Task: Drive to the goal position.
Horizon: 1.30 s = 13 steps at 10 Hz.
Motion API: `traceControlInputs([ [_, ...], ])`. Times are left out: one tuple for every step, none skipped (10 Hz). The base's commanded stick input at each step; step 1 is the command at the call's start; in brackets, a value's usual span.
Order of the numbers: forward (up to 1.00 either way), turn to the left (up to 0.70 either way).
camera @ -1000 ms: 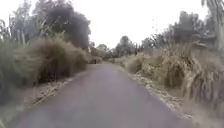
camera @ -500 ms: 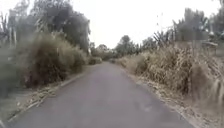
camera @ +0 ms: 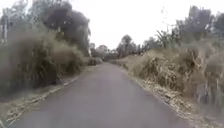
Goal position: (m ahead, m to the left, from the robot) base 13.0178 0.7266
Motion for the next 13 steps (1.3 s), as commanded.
traceControlInputs([
  [1.00, 0.00],
  [1.00, 0.00],
  [1.00, 0.00],
  [1.00, 0.00],
  [1.00, 0.00],
  [1.00, 0.00],
  [1.00, 0.00],
  [1.00, 0.00],
  [1.00, 0.00],
  [1.00, 0.00],
  [1.00, 0.00],
  [1.00, 0.00],
  [1.00, 0.00],
])
